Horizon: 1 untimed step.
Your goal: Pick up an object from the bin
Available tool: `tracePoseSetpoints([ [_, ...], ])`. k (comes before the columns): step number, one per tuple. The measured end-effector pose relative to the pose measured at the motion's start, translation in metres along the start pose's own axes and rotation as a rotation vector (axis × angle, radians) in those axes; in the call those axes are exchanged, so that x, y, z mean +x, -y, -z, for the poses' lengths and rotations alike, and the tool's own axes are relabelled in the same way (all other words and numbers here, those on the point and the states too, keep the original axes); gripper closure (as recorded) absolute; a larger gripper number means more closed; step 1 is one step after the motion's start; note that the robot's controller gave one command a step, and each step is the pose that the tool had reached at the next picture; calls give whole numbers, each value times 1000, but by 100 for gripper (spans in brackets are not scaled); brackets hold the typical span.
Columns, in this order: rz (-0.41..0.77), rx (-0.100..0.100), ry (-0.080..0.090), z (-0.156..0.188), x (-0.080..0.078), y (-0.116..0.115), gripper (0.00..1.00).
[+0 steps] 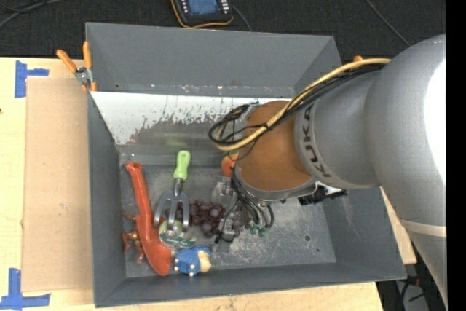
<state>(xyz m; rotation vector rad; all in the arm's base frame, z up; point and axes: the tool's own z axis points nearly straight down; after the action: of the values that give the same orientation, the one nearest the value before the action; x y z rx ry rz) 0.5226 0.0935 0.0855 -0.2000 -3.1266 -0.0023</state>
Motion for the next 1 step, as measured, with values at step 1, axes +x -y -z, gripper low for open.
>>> tracePoseSetpoints([
  [1, 89, -1, 8, -17, 2, 0, 0],
])
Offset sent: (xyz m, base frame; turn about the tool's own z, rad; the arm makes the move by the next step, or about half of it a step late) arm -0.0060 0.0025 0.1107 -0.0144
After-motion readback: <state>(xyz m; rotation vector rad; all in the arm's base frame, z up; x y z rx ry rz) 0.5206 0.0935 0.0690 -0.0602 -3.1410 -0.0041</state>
